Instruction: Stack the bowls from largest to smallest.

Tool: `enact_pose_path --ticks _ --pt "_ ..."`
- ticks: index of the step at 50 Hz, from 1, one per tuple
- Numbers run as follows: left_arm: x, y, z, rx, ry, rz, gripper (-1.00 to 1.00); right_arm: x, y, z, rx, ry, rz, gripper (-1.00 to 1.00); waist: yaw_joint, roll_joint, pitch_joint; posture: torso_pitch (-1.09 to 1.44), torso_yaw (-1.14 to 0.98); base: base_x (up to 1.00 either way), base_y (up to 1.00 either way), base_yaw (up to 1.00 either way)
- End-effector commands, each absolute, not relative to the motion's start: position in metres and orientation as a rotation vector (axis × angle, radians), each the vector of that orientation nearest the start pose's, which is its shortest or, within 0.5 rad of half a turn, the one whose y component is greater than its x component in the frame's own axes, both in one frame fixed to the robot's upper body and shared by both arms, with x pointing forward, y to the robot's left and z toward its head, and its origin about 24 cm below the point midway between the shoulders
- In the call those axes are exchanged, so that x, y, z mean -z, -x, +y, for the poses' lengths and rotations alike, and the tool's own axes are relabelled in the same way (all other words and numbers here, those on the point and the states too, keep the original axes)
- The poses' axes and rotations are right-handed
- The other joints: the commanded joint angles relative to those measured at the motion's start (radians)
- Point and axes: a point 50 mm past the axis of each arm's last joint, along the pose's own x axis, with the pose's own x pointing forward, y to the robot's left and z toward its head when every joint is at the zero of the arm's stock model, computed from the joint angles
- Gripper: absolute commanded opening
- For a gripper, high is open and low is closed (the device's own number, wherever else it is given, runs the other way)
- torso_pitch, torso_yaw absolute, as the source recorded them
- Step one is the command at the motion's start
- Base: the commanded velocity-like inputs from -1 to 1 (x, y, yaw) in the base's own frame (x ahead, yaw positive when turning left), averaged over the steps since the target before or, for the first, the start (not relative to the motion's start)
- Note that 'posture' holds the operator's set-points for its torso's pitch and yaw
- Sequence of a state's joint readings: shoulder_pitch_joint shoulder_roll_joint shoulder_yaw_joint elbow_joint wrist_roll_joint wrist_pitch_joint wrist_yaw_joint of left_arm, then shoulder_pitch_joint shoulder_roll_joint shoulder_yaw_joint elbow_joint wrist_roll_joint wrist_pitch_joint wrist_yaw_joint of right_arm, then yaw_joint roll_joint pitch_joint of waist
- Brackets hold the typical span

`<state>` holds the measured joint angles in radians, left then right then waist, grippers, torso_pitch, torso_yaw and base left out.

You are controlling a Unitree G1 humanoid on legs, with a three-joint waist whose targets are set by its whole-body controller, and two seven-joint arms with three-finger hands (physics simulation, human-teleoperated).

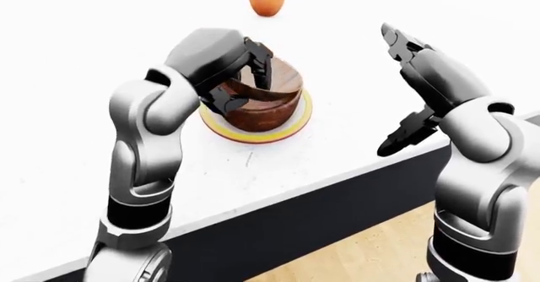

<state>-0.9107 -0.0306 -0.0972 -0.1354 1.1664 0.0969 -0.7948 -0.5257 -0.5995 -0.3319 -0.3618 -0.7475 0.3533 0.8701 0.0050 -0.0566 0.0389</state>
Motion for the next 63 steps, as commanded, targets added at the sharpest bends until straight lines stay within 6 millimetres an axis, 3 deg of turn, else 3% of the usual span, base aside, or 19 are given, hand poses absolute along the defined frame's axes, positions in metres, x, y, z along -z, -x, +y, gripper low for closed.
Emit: enact_pose_path --ticks 1,10,16,25,35,47,57,63 --pt "-0.305 -0.296 0.039 0.298 -1.327 -0.609 -0.18 -0.286 -0.263 -0.257 0.094 1.209 -0.122 1.0 0.0 -0.007 -0.025 0.0 0.0 0.0 0.0 0.0" --pt "-0.308 -0.29 0.045 0.292 -1.347 -0.61 0.15 -0.291 -0.261 -0.258 0.097 1.208 -0.124 1.0 0.002 -0.007 -0.021 0.0 0.0 0.0 0.0 0.0" --pt "-0.309 -0.285 0.049 0.292 -1.357 -0.613 0.18 -0.292 -0.261 -0.259 0.101 1.207 -0.124 1.0 0.001 -0.004 -0.021 0.0 0.0 0.0 0.0 0.0" --pt "-0.327 -0.263 0.073 0.263 -1.359 -0.615 0.32 -0.299 -0.256 -0.264 0.114 1.206 -0.127 1.0 -0.001 0.002 -0.012 0.0 0.0 0.0 0.0 0.0" --pt "-0.333 -0.266 0.136 0.117 -1.395 -0.497 0.44 -0.318 -0.228 -0.287 0.171 1.209 -0.134 1.0 -0.007 0.021 -0.006 0.0 0.0 0.0 0.0 0.0" --pt "-0.296 -0.292 0.236 -0.103 -1.474 -0.16 0.5 -0.337 -0.179 -0.339 0.289 1.187 -0.085 1.0 -0.02 0.036 -0.004 0.0 0.0 0.0 0.0 0.0" --pt "-0.291 -0.302 0.289 -0.246 -1.472 0.004 0.8 -0.339 -0.159 -0.381 0.388 1.132 -0.039 1.0 -0.029 0.033 0.005 0.0 0.0 0.0 0.0 0.0" --pt "-0.286 -0.303 0.317 -0.304 -1.468 0.081 0.8 -0.34 -0.138 -0.404 0.443 1.103 -0.013 1.0 -0.03 0.034 0.005 0.0 0.0 0.0 0.0 0.0"
